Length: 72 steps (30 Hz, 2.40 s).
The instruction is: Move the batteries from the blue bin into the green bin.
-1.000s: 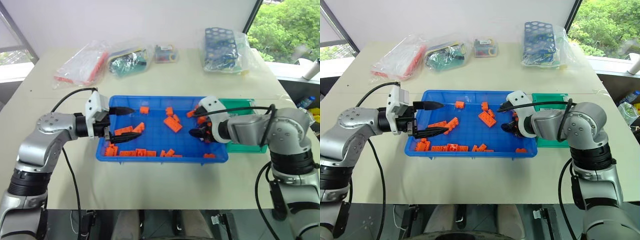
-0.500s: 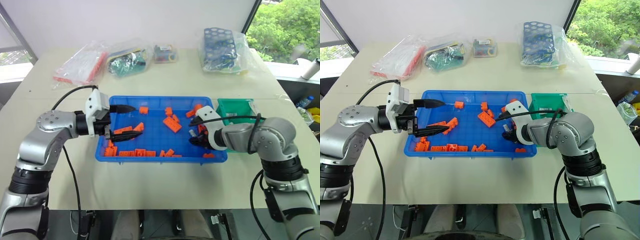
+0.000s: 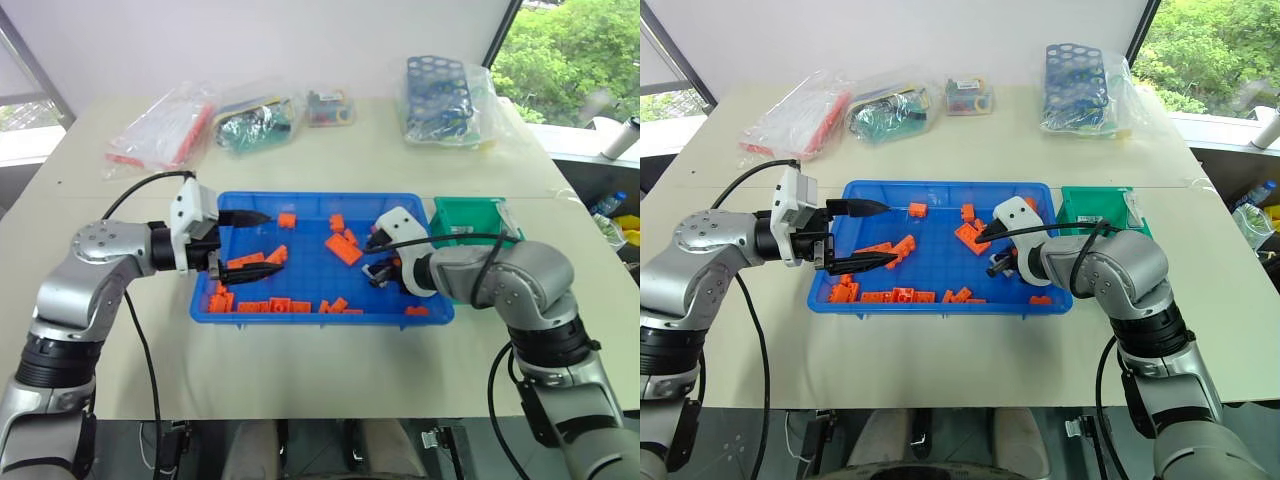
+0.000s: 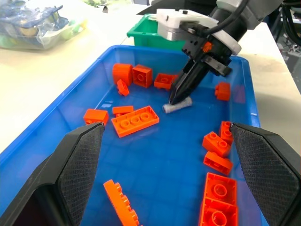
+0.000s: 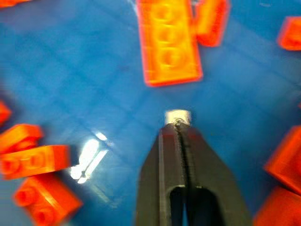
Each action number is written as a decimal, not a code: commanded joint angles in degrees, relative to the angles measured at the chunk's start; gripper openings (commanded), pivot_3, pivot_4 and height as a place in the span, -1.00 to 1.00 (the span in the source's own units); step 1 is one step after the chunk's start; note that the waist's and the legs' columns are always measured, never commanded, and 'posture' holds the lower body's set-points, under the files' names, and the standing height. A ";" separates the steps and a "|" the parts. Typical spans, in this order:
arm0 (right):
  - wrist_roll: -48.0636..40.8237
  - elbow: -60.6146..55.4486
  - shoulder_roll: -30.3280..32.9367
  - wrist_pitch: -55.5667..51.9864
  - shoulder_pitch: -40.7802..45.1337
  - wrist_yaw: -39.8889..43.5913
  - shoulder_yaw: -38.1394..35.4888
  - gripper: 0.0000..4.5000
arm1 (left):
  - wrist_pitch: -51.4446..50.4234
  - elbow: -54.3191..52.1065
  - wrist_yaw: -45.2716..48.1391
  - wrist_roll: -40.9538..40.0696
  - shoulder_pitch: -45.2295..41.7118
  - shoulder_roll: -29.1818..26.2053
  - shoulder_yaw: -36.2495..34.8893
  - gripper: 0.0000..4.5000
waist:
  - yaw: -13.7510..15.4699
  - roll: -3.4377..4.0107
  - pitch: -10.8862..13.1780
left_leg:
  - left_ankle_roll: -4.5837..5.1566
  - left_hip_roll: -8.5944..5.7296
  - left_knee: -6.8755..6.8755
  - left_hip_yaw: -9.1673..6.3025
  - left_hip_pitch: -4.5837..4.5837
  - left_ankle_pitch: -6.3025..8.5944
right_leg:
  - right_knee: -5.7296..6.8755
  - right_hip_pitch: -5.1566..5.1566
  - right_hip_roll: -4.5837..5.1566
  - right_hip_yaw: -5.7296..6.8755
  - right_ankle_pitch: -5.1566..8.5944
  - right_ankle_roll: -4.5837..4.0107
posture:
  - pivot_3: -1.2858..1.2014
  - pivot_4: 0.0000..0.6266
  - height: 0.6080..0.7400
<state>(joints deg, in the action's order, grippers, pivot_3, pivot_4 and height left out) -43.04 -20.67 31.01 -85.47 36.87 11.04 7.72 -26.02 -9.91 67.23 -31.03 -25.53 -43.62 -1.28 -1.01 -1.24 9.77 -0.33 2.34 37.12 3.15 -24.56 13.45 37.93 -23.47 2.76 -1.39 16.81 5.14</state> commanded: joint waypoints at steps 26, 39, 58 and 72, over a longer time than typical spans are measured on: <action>4.34 2.39 2.24 4.03 2.47 14.07 9.13 -0.23 | -1.97 -1.57 1.40 -0.39 -2.05 -1.10 -0.51 1.00 | 0.15 0.02 0.05 | 0.00 0.02 -0.03 -0.02 -0.05 0.00 | -0.13 0.00 -0.02 0.03 0.00 -0.02 | 0.03 -0.52 0.99; 11.62 5.01 3.72 10.31 2.17 19.44 14.87 -0.23 | -3.33 -3.91 -0.19 -1.47 -0.34 -2.61 -2.16 1.00 | 0.09 0.00 0.04 | 0.00 0.03 -0.01 -0.02 -0.03 0.00 | -0.12 0.02 -0.03 0.04 0.00 -0.01 | 0.03 -0.52 0.99; 10.50 2.49 2.49 4.97 4.46 20.29 7.57 -0.99 | -0.76 -0.58 1.02 -0.45 -2.63 -1.43 -0.54 1.00 | 0.18 0.01 0.04 | 0.00 0.02 0.00 0.00 -0.03 0.00 | -0.12 0.01 -0.01 0.04 -0.01 -0.02 | 0.03 -0.52 0.99; 14.71 14.54 25.34 11.78 9.30 26.41 -8.65 -0.99 | 1.63 4.08 3.91 0.74 -4.17 -0.42 0.54 1.00 | 0.36 0.04 0.07 | 0.06 -0.17 -0.05 0.05 -0.16 0.04 | -0.41 0.03 0.22 0.07 0.01 -0.04 | 0.03 -0.52 0.99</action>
<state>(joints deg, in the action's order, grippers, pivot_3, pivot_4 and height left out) -29.18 -5.44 55.40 -76.11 45.86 36.47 0.89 -25.49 -5.27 70.58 -30.38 -28.52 -43.97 -0.33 -0.64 -1.20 9.84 -0.26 2.15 37.09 3.23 -24.73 13.49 37.53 -23.44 2.99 -1.35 16.81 5.11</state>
